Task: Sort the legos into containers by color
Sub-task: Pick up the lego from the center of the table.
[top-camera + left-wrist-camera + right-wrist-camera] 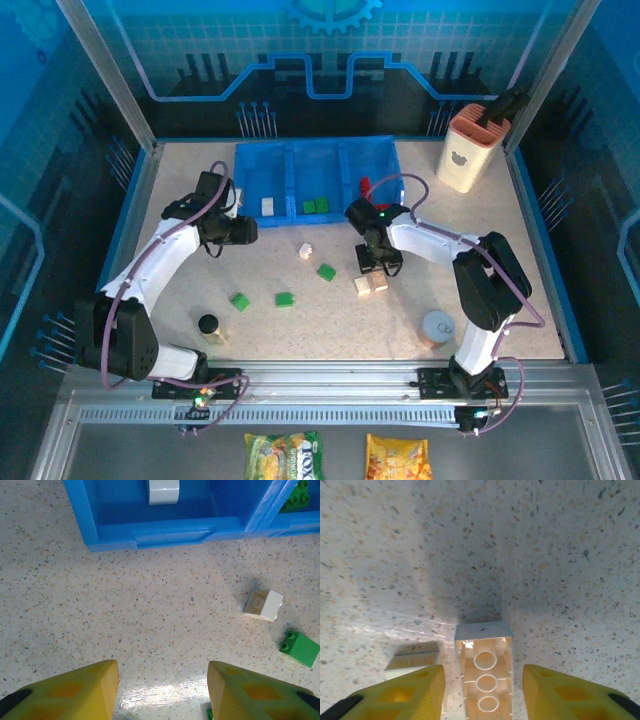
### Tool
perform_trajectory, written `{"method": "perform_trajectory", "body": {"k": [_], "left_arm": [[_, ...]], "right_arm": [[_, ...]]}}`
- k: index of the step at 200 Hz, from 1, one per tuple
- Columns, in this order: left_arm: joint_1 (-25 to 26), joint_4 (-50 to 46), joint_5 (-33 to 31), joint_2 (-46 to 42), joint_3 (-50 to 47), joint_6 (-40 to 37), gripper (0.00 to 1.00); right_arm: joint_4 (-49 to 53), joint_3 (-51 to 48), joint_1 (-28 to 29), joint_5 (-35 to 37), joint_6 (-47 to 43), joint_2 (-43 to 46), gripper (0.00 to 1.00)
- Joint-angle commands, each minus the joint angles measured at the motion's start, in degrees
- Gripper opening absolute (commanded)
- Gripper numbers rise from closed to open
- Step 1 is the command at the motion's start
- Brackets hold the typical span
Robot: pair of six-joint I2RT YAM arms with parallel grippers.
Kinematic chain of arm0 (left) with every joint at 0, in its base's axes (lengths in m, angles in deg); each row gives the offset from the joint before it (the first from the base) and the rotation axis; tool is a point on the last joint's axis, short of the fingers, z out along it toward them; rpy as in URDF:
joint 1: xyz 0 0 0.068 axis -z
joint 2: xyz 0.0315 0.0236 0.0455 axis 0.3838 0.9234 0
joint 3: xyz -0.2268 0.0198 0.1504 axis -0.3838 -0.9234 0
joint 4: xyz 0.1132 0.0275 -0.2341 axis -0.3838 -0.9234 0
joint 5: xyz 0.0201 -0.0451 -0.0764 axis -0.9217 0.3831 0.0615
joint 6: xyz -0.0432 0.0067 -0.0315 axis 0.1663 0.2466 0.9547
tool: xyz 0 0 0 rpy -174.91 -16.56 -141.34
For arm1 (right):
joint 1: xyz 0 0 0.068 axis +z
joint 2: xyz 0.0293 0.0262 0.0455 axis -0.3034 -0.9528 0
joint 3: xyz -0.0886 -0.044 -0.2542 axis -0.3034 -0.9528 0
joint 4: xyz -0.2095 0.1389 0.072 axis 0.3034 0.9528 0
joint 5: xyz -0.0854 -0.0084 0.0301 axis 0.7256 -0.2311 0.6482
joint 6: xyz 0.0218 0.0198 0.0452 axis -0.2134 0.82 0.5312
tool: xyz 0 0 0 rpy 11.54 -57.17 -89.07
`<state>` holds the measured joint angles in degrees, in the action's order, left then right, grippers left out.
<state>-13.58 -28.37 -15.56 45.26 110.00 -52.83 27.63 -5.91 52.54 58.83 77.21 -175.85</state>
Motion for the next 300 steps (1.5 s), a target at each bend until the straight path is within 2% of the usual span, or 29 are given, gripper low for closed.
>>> {"method": "perform_trajectory", "body": {"k": [1,125,171,233,300], "left_arm": [[-0.56,-0.93,0.83,0.57,0.63,-1.00,0.51],[-0.57,-0.94,0.98,0.61,0.55,-0.90,0.51],[-0.60,-0.86,0.90,0.61,0.53,-0.89,0.51],[-0.57,-0.90,0.77,0.52,0.45,-0.89,0.51],[-0.56,-0.84,0.83,0.35,0.45,-0.83,0.51]], "right_arm": [[-2.27,-2.10,0.46,0.87,2.26,0.76,0.45],[-4.62,-4.50,0.86,0.43,3.25,-2.51,0.40],[-4.11,-3.57,1.51,1.16,3.46,-2.28,0.35],[-0.28,2.85,4.01,3.70,2.86,-2.69,0.34],[-0.03,16.04,8.73,2.10,2.02,-8.17,0.34]]}}
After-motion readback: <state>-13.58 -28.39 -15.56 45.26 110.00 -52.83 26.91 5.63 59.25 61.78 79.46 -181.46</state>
